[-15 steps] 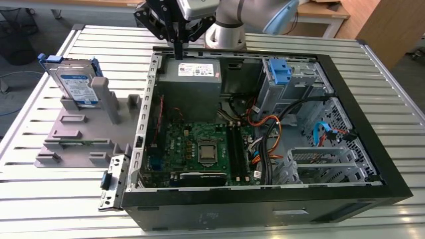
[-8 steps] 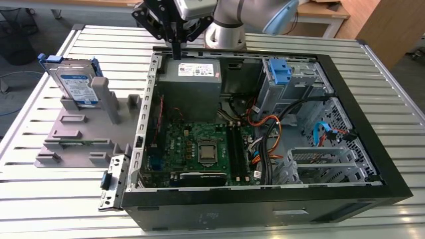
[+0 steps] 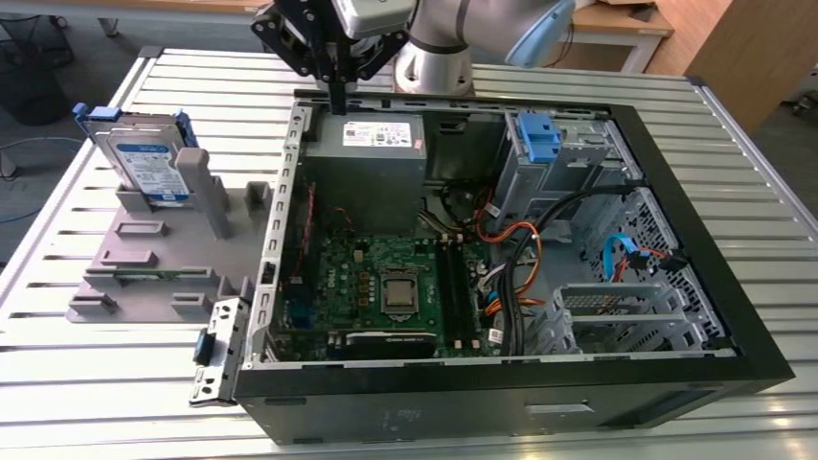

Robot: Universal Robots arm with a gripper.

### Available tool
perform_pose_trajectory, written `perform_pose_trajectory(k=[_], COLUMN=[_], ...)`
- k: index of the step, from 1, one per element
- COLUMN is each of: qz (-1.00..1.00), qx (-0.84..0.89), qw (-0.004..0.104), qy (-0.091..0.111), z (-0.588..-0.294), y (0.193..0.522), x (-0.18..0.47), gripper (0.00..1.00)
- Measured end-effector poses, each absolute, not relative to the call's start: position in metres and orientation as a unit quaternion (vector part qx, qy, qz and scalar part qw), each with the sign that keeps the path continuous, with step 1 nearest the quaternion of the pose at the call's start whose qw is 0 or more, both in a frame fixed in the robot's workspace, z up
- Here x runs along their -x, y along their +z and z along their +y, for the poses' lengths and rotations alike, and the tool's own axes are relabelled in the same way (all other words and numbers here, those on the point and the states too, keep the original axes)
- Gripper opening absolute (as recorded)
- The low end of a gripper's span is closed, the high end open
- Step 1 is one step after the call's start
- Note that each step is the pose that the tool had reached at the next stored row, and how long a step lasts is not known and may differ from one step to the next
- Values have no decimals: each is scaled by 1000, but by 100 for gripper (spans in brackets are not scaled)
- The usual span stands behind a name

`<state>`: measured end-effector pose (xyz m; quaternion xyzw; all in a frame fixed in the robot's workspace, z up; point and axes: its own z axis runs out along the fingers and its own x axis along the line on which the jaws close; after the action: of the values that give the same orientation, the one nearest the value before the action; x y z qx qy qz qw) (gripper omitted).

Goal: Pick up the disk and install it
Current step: 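Reach for the disk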

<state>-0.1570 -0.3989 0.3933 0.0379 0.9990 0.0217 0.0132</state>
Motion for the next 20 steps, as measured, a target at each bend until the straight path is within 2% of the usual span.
perform_pose_trajectory(k=[20], qz=[999], qx=[-38], qw=[13], qy=[22], z=[-399], y=[393], x=[165], gripper=[11])
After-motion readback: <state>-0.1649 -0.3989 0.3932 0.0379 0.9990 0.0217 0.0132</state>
